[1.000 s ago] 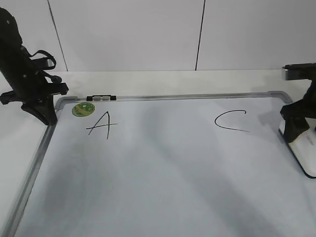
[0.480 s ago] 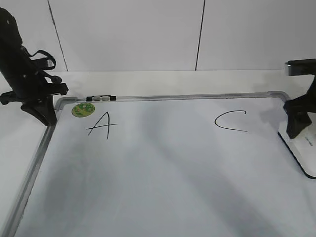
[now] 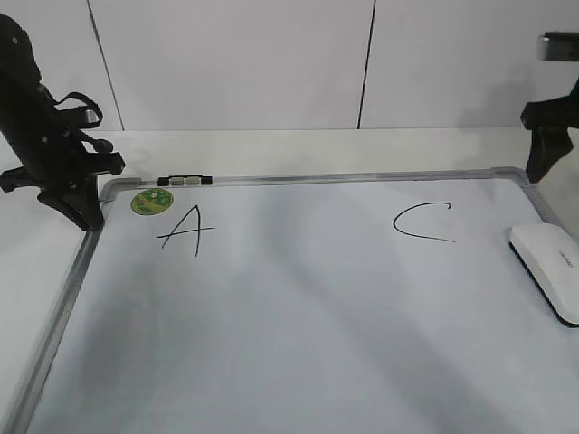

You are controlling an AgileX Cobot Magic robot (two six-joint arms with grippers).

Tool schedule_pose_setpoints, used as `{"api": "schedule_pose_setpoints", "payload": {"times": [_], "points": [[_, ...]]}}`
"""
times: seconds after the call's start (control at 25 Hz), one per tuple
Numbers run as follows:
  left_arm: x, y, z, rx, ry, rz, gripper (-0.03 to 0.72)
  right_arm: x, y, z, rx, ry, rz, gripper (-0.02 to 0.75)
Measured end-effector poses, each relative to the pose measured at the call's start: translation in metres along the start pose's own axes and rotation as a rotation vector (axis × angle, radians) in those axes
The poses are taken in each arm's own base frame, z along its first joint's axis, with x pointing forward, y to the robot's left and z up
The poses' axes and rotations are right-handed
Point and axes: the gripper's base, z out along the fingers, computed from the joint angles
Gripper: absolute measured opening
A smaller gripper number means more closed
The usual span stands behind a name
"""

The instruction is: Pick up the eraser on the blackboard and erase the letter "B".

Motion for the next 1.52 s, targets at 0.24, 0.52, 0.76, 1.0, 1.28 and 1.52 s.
{"api": "schedule_pose_setpoints", "payload": {"times": [0.24,0.52,0.76,1.0,1.28,1.52], "points": [[0.000,0.000,0.000,-0.005,0.005,0.015,0.072,-0.006,0.002,-0.010,-0.016,-0.038,0.005,0.590],[-0.002,0.003,-0.006,-0.045,0.015,0.053,0.257,-0.006,0.002,-0.010,-0.021,-0.037,0.007,0.589],[-0.006,-0.002,-0.031,-0.054,-0.050,0.071,0.330,-0.006,0.003,-0.011,-0.034,-0.037,0.011,0.589],[0.002,-0.009,-0.076,-0.080,-0.150,0.099,0.335,-0.003,0.005,-0.022,-0.050,-0.064,0.016,0.588],[0.024,-0.020,-0.140,-0.082,-0.294,0.126,0.334,0.018,0.009,-0.082,-0.089,-0.210,0.019,0.587],[0.064,-0.032,-0.209,-0.076,-0.453,0.153,0.334,0.055,0.014,-0.148,-0.150,-0.378,0.017,0.587]]}}
